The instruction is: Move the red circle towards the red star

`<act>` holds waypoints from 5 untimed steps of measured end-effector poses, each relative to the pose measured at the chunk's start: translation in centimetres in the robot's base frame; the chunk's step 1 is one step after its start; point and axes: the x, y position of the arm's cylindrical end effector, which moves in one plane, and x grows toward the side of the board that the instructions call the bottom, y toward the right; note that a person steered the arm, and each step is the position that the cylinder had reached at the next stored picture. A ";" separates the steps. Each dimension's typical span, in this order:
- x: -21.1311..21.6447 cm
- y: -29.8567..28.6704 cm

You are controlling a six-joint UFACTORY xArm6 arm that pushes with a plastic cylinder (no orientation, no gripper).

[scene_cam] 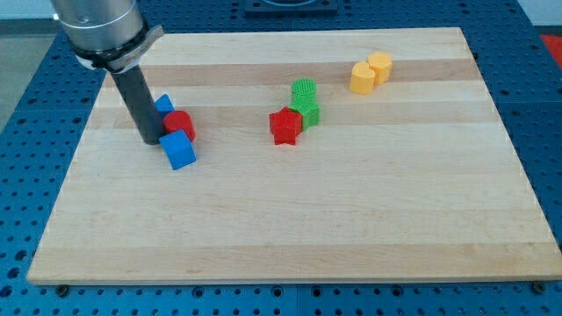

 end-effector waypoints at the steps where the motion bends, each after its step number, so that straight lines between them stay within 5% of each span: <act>1: -0.9 1.9; 5: -3.2 9.3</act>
